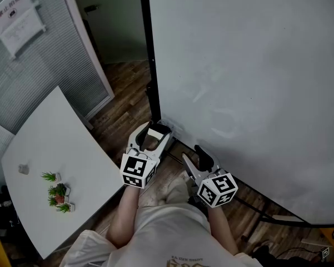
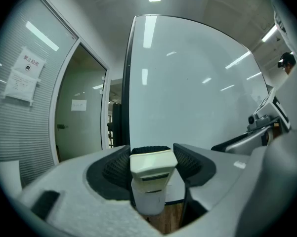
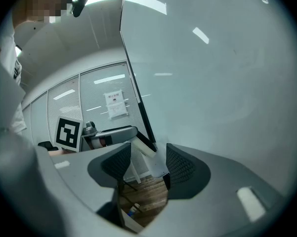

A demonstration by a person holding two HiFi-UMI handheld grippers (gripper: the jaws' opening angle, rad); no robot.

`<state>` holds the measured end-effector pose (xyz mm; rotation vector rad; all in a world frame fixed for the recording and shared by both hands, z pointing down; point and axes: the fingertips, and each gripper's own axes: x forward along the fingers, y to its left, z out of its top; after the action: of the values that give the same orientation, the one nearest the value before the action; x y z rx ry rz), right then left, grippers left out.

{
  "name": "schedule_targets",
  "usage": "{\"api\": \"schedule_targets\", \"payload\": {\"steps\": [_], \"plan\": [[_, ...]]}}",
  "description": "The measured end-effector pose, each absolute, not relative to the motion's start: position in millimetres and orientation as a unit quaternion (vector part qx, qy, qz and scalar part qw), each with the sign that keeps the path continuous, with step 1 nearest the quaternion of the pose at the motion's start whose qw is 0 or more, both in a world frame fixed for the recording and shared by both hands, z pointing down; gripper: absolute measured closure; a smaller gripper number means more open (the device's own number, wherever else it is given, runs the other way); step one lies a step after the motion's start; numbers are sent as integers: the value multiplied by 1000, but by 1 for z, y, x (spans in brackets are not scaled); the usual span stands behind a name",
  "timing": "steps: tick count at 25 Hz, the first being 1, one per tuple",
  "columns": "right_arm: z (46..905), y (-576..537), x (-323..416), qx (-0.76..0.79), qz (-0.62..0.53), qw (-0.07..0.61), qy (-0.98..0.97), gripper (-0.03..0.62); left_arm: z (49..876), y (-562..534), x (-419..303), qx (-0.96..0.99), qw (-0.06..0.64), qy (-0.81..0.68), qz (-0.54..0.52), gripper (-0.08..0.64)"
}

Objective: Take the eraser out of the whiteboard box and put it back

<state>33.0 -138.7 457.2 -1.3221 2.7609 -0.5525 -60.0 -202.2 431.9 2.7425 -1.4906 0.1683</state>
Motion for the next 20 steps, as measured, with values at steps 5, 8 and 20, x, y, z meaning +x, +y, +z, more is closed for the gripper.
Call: {"api": "schedule_targets", "payload": {"steps": [5,8,20], "plan": [[455,-136,32,-425,-174,15,888,367,425,-199,-62,877,4,-478,48,290],[455,-133,32,-426,-173,16,888,367,422,-195,-64,876,3,-480,43,290],[448,-127,34,-434,-163,22,886,367,398,-180,-70,878,-9,-479,16,290]]}}
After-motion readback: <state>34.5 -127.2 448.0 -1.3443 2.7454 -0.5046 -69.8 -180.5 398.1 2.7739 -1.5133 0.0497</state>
